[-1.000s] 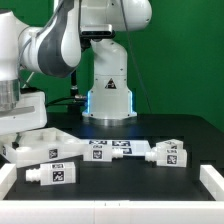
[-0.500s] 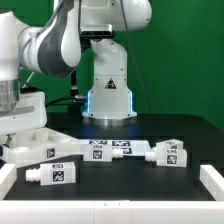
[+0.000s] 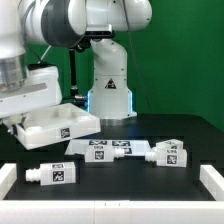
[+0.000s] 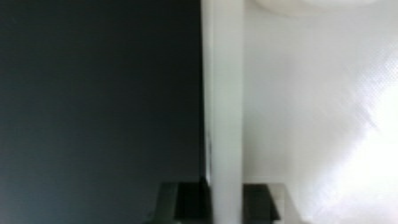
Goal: Assemble one leg
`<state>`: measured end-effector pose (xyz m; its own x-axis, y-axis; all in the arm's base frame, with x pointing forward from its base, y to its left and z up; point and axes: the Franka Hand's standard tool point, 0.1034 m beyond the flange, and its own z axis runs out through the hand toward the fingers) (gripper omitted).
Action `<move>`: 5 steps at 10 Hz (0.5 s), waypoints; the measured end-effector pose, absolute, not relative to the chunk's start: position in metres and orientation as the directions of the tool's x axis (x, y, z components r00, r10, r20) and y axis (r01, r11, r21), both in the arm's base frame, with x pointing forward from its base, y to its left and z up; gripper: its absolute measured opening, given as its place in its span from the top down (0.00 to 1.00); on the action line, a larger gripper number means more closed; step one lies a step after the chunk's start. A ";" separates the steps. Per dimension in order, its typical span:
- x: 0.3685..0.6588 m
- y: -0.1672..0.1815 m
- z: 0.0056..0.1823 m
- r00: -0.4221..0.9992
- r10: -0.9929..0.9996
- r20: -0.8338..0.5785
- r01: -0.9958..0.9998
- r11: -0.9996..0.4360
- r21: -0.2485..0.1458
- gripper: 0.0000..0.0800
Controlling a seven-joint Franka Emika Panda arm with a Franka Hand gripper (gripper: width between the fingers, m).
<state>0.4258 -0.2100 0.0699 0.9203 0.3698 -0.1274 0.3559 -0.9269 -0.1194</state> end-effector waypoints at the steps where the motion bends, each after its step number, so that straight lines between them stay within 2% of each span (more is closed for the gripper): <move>1: 0.442 -0.183 0.078 0.944 0.300 -0.135 0.290 -0.953 -0.087 0.93; 3: 0.487 -0.124 0.073 0.985 0.091 -0.147 0.088 -0.996 -0.024 0.93; 5: 0.532 -0.099 0.062 0.990 -0.014 -0.144 -0.013 -1.000 0.010 0.93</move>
Offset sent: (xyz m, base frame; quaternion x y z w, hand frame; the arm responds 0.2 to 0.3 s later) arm 0.1000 0.0735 -0.0181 -0.0355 -0.0424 0.2477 0.9673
